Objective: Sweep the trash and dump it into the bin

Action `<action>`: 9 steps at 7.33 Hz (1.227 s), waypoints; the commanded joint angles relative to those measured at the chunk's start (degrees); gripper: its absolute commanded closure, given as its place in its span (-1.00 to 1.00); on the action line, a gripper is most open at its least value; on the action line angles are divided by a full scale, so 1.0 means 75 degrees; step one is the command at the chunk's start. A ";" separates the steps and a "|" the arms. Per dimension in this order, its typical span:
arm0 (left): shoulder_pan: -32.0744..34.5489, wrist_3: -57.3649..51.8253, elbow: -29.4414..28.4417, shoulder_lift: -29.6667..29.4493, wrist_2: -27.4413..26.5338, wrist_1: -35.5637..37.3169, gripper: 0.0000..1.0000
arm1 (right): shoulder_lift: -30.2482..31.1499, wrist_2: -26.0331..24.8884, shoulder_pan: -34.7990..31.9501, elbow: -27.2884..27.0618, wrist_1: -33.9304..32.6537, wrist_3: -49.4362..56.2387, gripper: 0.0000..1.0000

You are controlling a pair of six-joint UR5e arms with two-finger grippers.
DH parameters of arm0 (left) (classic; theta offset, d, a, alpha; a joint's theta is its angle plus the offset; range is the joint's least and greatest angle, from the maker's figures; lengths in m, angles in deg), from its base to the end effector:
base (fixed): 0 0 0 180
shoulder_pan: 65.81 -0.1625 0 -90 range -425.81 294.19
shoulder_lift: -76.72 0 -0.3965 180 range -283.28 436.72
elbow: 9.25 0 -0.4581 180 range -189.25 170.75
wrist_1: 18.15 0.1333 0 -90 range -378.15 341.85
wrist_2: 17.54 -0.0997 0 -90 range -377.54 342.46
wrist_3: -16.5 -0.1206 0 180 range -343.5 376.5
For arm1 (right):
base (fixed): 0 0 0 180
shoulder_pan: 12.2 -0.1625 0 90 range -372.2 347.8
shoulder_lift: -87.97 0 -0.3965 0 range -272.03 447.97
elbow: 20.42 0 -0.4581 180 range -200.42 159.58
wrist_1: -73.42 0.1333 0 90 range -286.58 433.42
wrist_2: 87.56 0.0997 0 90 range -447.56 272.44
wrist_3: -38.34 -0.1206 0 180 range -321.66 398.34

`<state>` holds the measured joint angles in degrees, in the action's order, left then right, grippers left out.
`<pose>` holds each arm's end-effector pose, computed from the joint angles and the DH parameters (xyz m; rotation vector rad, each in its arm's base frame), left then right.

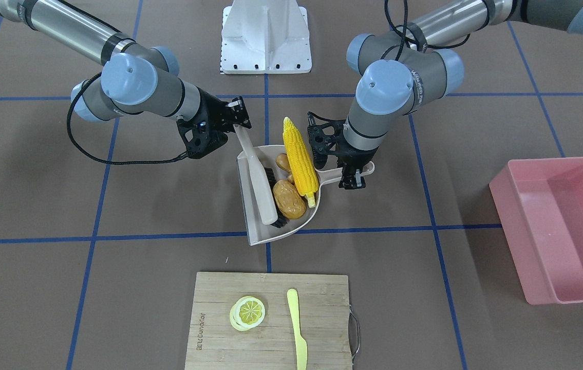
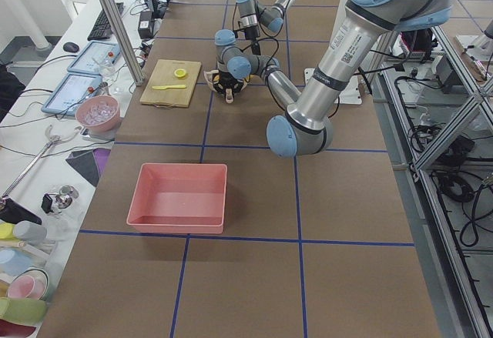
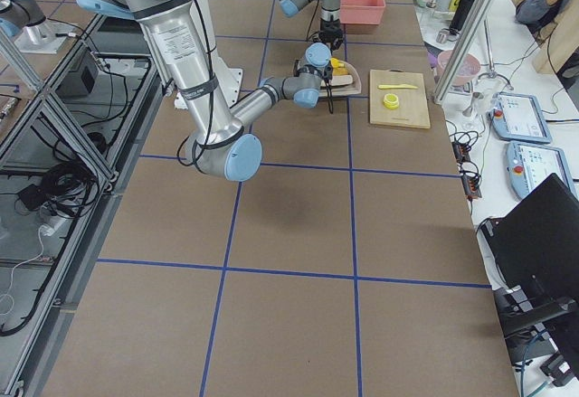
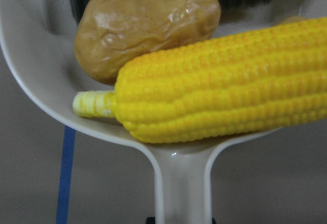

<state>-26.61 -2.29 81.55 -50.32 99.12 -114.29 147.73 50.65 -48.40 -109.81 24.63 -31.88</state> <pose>0.5290 -0.5336 0.2063 0.6510 0.6838 1.3091 -0.5445 -0.4523 0.2108 -0.0989 -1.3520 -0.2777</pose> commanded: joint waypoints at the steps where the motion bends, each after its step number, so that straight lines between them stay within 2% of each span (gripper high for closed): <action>1: 0.0001 0.0511 0.0000 0.0017 0.0008 -0.0421 1.00 | 0.0338 0.0368 -0.0538 -0.0350 -0.0175 0.0000 1.00; 4: 0.0152 0.0865 0.0035 0.0005 0.0147 -0.0856 1.00 | 0.0797 0.0662 -0.0950 -0.0714 -0.0256 -0.0012 1.00; 7: 0.0422 0.0982 0.0105 0.0017 0.0441 -0.1219 1.00 | 0.0820 0.0838 -0.1534 -0.1101 -0.1144 0.0070 1.00; 9: 0.0551 0.1578 0.0117 0.0075 0.0581 -0.1745 1.00 | 0.1403 0.1002 -0.2016 -0.1171 -0.1171 0.0140 1.00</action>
<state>-23.03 7.17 82.34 -50.05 102.78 -125.10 155.66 57.49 -61.42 -118.06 16.32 -31.11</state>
